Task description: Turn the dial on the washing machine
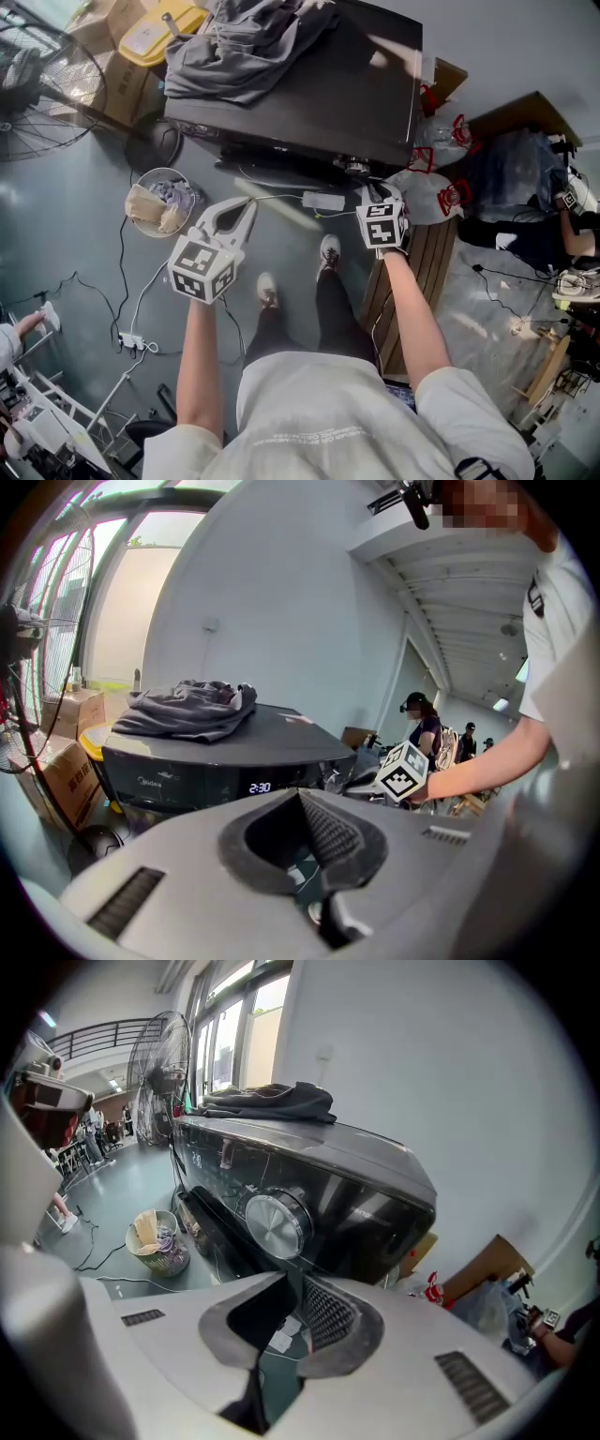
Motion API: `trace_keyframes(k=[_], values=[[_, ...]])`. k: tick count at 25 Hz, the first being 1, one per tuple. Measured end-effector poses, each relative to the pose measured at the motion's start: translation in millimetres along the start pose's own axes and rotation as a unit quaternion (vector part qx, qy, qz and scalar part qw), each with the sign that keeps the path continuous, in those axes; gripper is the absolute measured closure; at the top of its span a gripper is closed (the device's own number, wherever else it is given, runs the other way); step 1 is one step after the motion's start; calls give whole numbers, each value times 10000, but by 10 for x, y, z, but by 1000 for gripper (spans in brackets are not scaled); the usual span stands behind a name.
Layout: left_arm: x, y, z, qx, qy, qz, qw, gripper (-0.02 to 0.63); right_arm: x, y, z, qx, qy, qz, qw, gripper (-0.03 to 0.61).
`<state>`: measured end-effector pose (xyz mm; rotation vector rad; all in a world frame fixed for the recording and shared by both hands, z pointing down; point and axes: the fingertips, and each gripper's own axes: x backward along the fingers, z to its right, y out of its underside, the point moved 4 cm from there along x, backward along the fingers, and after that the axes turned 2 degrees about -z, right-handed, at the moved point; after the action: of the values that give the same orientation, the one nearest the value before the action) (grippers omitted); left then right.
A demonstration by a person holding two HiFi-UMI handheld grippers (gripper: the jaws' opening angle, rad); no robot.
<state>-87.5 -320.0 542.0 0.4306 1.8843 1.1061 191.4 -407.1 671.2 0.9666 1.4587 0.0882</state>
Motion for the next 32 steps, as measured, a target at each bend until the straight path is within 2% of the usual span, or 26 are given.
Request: trace_keyframes(k=[6, 11, 17, 24, 29, 32], values=[[144, -117, 46, -347, 3, 114, 9993, 600, 476, 23, 129, -280, 314, 276, 9987, 520], [389, -261, 93, -821, -94, 272, 9962, 600, 1190, -189, 181, -553, 566, 966, 9922, 520], [772, -490, 145, -1222, -109, 659, 9903, 600, 2083, -466, 55, -516, 766, 1739, 9804, 538], [1232, -791, 301, -1656, -122, 1168, 9792, 600, 3027, -692, -358, -388, 647, 2516, 9649, 563], [1611, -1065, 522, -2149, -143, 1578, 9637, 600, 3617, -874, -627, -179, 597, 2943, 9537, 563], [1818, -1228, 615, -2238, -164, 1821, 9573, 600, 3893, -986, -742, 46, 594, 3162, 9468, 563]])
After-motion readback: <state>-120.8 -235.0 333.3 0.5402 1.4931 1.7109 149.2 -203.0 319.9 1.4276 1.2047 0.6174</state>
